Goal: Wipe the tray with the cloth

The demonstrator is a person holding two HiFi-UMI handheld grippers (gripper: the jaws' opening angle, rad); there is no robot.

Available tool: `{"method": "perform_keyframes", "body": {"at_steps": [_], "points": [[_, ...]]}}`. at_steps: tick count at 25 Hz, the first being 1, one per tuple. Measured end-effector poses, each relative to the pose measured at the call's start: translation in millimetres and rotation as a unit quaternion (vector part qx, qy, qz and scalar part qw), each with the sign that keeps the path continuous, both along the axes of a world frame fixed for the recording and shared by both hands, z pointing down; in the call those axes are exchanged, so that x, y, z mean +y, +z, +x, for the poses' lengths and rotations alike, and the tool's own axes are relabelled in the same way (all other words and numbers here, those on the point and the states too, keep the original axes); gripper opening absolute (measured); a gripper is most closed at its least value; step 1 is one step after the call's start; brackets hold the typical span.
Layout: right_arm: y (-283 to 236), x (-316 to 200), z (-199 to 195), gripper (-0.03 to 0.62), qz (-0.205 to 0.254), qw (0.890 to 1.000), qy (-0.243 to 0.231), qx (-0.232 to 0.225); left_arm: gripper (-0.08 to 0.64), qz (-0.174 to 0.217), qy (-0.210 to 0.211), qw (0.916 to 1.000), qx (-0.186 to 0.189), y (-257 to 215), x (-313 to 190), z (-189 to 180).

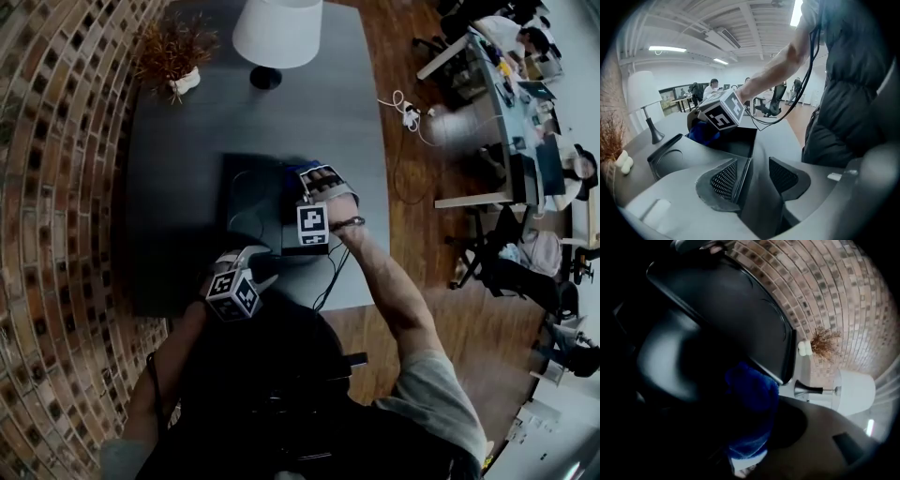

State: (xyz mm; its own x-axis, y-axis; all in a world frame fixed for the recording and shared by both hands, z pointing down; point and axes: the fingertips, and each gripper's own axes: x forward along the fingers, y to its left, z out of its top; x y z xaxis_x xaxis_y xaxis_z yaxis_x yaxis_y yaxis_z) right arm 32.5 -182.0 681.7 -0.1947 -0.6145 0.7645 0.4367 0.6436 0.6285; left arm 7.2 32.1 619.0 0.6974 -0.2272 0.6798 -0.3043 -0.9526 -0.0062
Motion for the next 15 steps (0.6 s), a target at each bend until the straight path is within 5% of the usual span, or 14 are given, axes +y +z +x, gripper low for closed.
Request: {"method": "perform_keyframes", "body": {"at_steps": [2,3,5,7,10,13,15], "points": [[5,4,5,0.169,-0.06,0.994,0.085,-0.028,0.204,-0.006,-0.006,0.9999,0.007,-1,0,-1],[8,9,9,0.163,-0.109,0.982,0.147,-0.038,0.204,-0.008,-0.008,0.9999,0.009,-2,-1,-1],[6,19,13,0.166,-0.204,0.942,0.263,-0.048,0.202,-0.008,-0.01,0.9999,0.01,-2,-1,-1],[-6,10,19,0.163,-0.223,0.914,0.335,-0.057,0.201,-0.005,-0.011,0.9999,0.01,-2,-2,-1],[-8,-3,31,0.163,-0.202,0.909,0.361,-0.042,0.201,-0.003,-0.018,0.9998,0.012,-2,-5,-2],[7,50,31,0.163,-0.279,0.9,0.335,0.027,0.201,-0.003,-0.02,0.9997,0.015,-2,-4,-1],[9,107,30,0.163,-0.373,0.874,0.305,0.063,0.201,-0.001,-0.019,0.9997,0.017,-3,-4,-1]]}}
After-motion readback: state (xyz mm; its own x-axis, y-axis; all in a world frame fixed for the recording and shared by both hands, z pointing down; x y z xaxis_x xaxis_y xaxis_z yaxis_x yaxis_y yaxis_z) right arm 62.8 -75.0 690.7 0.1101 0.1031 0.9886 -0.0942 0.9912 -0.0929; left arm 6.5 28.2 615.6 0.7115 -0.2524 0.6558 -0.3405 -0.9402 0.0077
